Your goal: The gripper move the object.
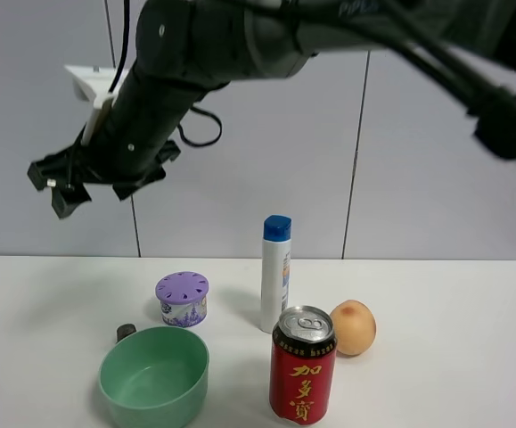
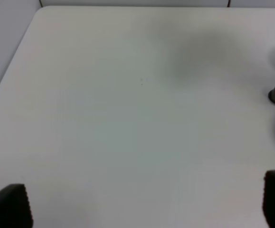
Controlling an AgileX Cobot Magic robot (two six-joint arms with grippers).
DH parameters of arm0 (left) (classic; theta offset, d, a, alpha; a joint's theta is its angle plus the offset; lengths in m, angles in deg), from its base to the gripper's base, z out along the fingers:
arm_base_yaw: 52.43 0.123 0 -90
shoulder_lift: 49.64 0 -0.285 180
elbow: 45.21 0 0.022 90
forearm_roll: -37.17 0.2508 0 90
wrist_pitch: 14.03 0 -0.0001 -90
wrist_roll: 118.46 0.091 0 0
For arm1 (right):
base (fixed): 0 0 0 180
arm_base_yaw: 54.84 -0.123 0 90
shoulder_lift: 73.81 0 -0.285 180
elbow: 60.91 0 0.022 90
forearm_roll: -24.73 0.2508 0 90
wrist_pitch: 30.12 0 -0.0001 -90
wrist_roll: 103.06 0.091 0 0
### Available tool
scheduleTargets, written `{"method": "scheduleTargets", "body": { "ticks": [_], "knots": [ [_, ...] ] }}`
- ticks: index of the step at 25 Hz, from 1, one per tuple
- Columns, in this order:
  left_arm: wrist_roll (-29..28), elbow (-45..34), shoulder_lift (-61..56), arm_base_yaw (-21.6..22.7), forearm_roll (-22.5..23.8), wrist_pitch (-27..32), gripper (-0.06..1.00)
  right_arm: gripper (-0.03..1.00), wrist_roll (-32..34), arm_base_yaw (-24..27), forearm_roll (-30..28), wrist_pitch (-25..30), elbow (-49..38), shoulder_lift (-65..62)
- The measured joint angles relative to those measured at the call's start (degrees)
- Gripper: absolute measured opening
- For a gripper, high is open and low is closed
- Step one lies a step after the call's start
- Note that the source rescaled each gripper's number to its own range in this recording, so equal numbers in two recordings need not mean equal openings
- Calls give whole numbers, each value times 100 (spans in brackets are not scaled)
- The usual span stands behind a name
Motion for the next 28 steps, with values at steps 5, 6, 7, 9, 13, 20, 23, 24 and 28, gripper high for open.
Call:
{"method": "scheduleTargets", "body": {
  "ticks": [5,6,7,9,13,20,23,24,28],
  "knots": [
    [0,0,0,0,0,0,100,63,0,0,-512,387,0,-613],
    [0,0,0,0,0,0,100,63,0,15,-577,476,0,-698],
    [0,0,0,0,0,0,100,63,0,43,-598,558,0,-788],
    [0,0,0,0,0,0,100,63,0,103,-628,678,0,-931],
    [0,0,0,0,0,0,100,63,0,288,-651,1001,0,-1236],
    [0,0,0,0,0,0,100,63,0,386,-800,1919,0,-1830],
    [0,0,0,0,0,0,100,63,0,386,-941,2390,0,-2048],
    [0,0,0,0,0,0,100,63,0,386,-1022,2580,0,-2134],
    [0,0,0,0,0,0,100,63,104,386,-1299,2919,0,-2404]
  ]
}}
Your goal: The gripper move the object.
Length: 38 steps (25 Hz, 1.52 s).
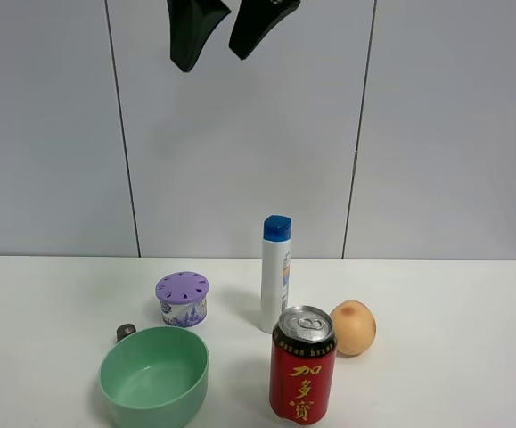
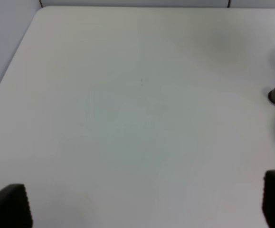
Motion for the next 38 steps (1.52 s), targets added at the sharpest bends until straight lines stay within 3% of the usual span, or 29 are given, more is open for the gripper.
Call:
{"method": "scheduleTargets", "body": {
  "ticks": [10,15,28,38],
  "knots": [
    [0,0,0,0,0,0,100,63,305,82,-196,35,0,-806],
    [0,0,0,0,0,0,100,63,278,656,-203,30,-284,-1082],
    [0,0,0,0,0,0,100,63,224,2696,-140,-276,-4358,-3565],
    [0,0,0,0,0,0,100,63,179,4337,-334,-376,-5899,-5679]
  ]
}}
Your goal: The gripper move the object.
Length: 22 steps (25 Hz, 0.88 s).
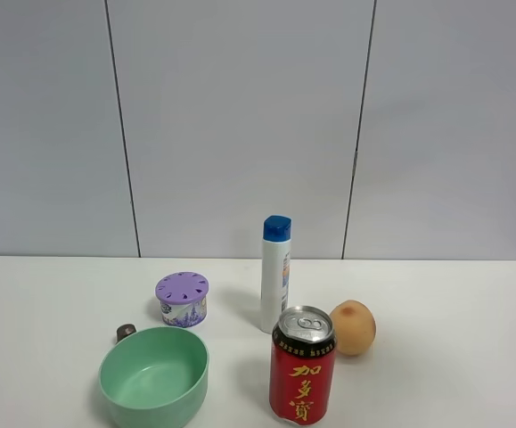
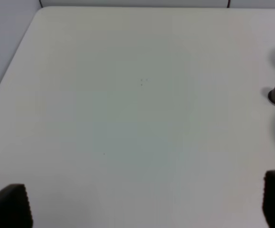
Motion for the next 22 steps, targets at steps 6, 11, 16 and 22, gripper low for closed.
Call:
{"method": "scheduleTargets", "body": {
  "ticks": [6,11,16,22],
  "knots": [
    [0,0,0,0,0,0,100,63,283,241,110,31,-788,-1212],
    [0,0,0,0,0,0,100,63,611,241,103,58,-1650,-2273],
    [0,0,0,0,0,0,100,63,942,241,108,111,-2510,-3302],
    [0,0,0,0,0,0,100,63,1036,241,151,111,-3013,-4199]
  ]
}}
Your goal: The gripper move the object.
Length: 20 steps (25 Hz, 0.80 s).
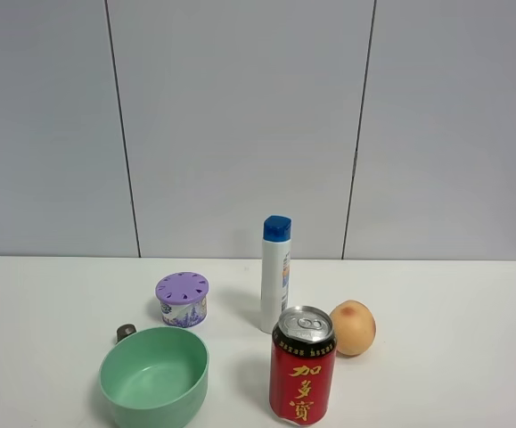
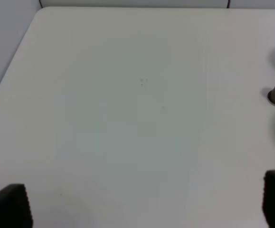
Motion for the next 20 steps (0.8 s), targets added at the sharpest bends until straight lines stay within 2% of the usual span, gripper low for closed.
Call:
{"method": "scheduleTargets", "body": {
  "ticks": [7,9,11,12,20],
  "knots": [
    [0,0,0,0,0,0,100,64,-18,0,77,-2,-332,-328],
    [0,0,0,0,0,0,100,70,-18,0,114,-24,-365,-328],
    [0,0,0,0,0,0,100,83,-18,0,112,-71,-373,-328],
    [0,0,0,0,0,0,100,86,-13,0,112,-89,-373,-328],
    [0,0,0,0,0,0,100,89,-23,0,178,-107,-373,-328]
  ]
}}
